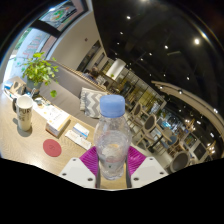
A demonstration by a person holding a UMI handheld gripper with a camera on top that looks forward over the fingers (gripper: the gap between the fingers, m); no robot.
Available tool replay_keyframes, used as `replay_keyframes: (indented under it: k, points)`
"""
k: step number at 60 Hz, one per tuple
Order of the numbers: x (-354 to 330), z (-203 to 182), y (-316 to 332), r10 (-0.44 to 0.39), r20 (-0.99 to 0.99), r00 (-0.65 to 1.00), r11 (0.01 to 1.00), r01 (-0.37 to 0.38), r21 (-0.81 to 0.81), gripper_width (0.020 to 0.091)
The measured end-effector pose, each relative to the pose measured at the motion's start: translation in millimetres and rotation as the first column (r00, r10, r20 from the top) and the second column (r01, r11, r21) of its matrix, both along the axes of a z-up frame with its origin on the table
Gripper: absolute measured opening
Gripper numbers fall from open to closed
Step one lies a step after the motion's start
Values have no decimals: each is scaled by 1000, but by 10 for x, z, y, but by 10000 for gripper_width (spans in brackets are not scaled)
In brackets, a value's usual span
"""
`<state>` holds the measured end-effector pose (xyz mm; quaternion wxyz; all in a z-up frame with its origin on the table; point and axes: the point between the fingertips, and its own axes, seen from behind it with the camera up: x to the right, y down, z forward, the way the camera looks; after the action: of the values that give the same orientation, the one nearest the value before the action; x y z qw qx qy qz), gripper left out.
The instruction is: Pour water
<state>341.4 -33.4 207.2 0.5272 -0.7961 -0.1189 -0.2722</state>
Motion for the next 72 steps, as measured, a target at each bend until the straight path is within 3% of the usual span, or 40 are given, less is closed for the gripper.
replay_keyframes:
  k: [11, 19, 29, 41, 48, 54, 63, 72]
  points:
    - [-869, 496, 538, 96, 440, 893, 995, -90, -36, 344]
    - [-1511, 489, 871, 194, 706, 681, 981, -145, -130, 341]
    - [-1982, 203, 1146, 286, 875, 390, 958, -117, -261, 343]
    - [-2159, -124, 1317, 374, 913, 163, 927, -64, -368, 343]
    - [-2172, -161, 1320, 393, 899, 194, 920, -71, -386, 344]
    - [-2208, -58, 1313, 383, 884, 270, 924, -119, -364, 344]
    - [-2218, 212, 1193, 349, 722, 597, 937, -219, -271, 347]
    - [-2100, 411, 1125, 305, 390, 869, 952, -274, -136, 348]
